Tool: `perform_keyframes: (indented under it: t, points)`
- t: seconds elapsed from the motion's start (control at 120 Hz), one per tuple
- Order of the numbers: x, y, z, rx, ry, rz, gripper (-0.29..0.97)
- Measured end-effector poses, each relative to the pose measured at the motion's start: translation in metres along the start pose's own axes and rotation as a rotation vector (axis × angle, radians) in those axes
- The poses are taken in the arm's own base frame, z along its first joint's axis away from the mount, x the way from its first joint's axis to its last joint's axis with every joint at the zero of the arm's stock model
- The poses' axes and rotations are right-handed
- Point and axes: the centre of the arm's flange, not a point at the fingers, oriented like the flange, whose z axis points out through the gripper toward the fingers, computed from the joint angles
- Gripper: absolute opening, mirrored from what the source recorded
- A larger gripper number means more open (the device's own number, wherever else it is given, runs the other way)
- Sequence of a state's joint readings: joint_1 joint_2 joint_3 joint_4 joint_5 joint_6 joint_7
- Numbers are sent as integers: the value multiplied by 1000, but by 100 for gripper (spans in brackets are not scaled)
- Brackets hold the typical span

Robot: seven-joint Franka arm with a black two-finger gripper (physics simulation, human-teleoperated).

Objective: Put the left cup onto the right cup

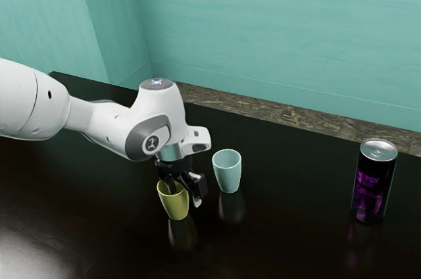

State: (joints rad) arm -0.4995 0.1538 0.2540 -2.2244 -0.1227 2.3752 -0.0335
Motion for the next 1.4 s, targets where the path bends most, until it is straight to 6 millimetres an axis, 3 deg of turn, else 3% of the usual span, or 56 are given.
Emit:
perform_keyframes:
  t: [0.458, 0.717, 1.017, 1.2, 1.242, 1.317, 1.4]
  points:
    - [-2, -4, 1, -1, 6, -32, 1]
    - [-2, -4, 0, 4, 8, -44, -9]
    - [-2, -15, -2, 12, -2, -86, -10]
    - [0, -40, -36, 1, 10, -139, -10]
    - [7, -41, -54, 4, 31, -136, -10]
    - [27, -31, -96, 30, 84, -100, -10]
    - [37, -4, -121, 52, 110, -46, -10]
